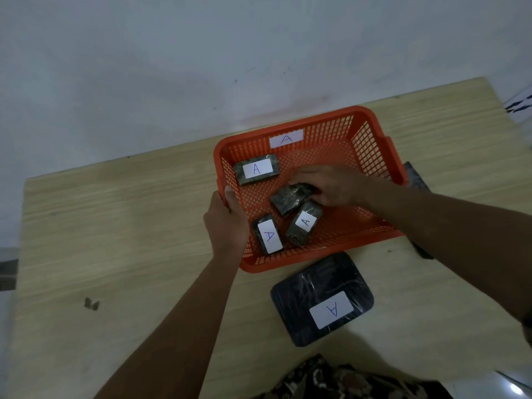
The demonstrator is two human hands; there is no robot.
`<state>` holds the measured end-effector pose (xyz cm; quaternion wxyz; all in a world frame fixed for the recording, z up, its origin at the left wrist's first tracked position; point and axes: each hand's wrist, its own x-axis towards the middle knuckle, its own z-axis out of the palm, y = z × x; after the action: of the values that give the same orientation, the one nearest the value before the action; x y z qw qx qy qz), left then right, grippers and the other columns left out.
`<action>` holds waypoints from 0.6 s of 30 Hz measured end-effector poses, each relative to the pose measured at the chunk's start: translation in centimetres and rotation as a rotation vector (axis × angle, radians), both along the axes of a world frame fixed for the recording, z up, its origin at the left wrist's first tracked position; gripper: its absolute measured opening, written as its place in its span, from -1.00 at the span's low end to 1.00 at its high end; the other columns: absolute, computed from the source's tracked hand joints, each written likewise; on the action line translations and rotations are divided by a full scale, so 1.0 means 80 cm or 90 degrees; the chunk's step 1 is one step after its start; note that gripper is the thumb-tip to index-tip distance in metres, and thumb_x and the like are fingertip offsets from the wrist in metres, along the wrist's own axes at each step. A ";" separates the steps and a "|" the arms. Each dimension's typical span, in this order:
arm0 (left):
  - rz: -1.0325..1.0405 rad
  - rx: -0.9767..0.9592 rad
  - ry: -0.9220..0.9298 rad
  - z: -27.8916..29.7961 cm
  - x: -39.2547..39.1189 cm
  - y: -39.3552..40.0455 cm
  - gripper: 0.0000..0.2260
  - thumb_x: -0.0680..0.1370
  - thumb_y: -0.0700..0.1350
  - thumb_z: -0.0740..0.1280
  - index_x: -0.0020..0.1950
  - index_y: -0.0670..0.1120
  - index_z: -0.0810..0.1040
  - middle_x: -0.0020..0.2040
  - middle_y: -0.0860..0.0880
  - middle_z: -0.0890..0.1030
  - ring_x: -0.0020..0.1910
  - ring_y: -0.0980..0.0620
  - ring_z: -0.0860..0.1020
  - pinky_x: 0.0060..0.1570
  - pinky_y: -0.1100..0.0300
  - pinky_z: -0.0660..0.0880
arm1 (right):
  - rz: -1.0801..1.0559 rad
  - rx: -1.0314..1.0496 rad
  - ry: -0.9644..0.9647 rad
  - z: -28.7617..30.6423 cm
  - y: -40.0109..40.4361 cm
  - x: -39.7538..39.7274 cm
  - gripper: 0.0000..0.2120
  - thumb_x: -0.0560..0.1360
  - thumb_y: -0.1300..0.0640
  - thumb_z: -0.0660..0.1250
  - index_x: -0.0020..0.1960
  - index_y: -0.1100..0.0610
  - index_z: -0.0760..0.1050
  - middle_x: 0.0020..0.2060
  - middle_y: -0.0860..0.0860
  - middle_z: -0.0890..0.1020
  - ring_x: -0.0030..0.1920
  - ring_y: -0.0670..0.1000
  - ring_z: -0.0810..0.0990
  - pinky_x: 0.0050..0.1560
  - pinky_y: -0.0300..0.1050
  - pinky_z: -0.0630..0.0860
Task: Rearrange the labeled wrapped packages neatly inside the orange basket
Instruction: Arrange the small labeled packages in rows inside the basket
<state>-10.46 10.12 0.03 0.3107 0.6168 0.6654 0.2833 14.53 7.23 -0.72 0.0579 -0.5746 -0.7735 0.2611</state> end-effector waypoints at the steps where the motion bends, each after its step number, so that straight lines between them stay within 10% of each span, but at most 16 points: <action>1: 0.002 -0.004 0.000 0.000 0.000 0.000 -0.68 0.65 0.06 0.07 -0.16 -0.09 0.45 -0.34 0.17 0.46 -0.38 0.26 0.43 -0.46 0.46 0.30 | -0.014 -0.005 0.015 -0.002 -0.001 -0.001 -0.49 0.47 0.20 0.45 0.39 0.07 0.45 0.30 0.04 0.54 0.22 0.05 0.52 0.18 -0.04 0.50; 10: 0.007 -0.018 0.011 0.000 0.000 0.000 -0.69 0.65 0.06 0.07 -0.16 -0.07 0.44 -0.34 0.19 0.44 -0.37 0.28 0.42 -0.42 0.41 0.23 | -0.373 -0.183 0.360 0.008 -0.005 -0.003 -0.82 0.62 0.00 0.27 0.19 -0.15 0.56 0.04 -0.11 0.62 -0.01 -0.10 0.59 -0.12 -0.21 0.50; 18: 0.004 -0.023 -0.002 0.003 0.000 -0.001 -0.67 0.65 0.04 0.07 -0.12 -0.13 0.47 -0.28 0.06 0.50 -0.35 0.21 0.43 -0.29 0.20 0.31 | -0.569 -0.163 0.543 0.022 -0.006 -0.007 -0.70 0.64 -0.05 0.22 0.13 0.18 0.55 -0.13 0.15 0.66 -0.25 0.03 0.68 -0.28 -0.11 0.66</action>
<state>-10.47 10.03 0.24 0.3220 0.6085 0.6720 0.2729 13.99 6.71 1.04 0.3953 -0.6903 -0.3300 0.5082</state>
